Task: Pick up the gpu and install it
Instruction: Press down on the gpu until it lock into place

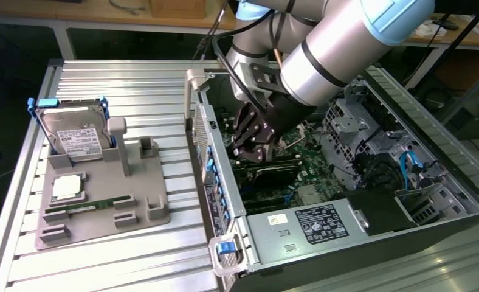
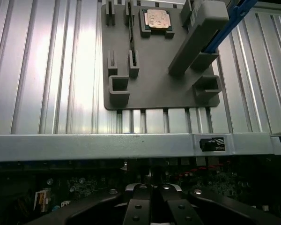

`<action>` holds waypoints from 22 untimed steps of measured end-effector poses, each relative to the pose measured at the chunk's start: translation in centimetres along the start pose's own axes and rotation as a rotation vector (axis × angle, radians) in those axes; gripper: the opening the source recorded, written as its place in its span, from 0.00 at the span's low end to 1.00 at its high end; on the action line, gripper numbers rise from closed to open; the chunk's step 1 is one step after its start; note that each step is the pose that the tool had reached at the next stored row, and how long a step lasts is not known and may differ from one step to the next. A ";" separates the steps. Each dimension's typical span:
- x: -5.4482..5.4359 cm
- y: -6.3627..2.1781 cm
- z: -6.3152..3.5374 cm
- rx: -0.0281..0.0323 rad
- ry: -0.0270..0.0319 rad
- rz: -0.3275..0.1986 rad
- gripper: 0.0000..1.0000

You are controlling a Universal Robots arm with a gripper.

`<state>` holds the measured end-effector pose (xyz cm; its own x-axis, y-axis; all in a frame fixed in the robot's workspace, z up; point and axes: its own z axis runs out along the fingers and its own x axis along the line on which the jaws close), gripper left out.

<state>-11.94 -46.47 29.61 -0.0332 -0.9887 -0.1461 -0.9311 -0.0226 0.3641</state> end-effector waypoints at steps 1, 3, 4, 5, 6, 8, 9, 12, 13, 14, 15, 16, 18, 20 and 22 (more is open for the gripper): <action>0.2 0.00 -0.04 -0.0011 -0.0132 -0.005 0.11; 0.5 0.01 -0.08 -0.0018 -0.0250 -0.010 0.11; 0.5 0.01 -0.08 -0.0018 -0.0276 -0.011 0.11; 0.5 0.01 -0.09 -0.0023 -0.0299 -0.012 0.11; 0.5 0.01 -0.09 -0.0024 -0.0303 -0.012 0.11; 0.5 0.01 -0.09 -0.0025 -0.0303 -0.012 0.11; 0.5 0.01 -0.09 -0.0025 -0.0303 -0.012 0.11; 0.5 0.11 -0.34 -0.0027 -0.0296 -0.011 0.11; 0.5 0.15 -0.45 -0.0027 -0.0293 -0.011 0.11; 0.5 0.16 -0.48 -0.0026 -0.0290 -0.011 0.11; 0.5 0.15 -0.48 -0.0025 -0.0291 -0.011 0.11; 0.5 0.16 -0.48 -0.0025 -0.0290 -0.011 0.11; 0.5 0.17 -0.49 -0.0025 -0.0235 -0.009 0.11; 0.5 0.15 -0.49 -0.0013 0.0067 0.003 0.11; 0.5 0.14 -0.49 -0.0003 0.0383 0.015 0.11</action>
<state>-11.91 -47.00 30.05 -0.0333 -0.9939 -0.1053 -0.9305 -0.0076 0.3662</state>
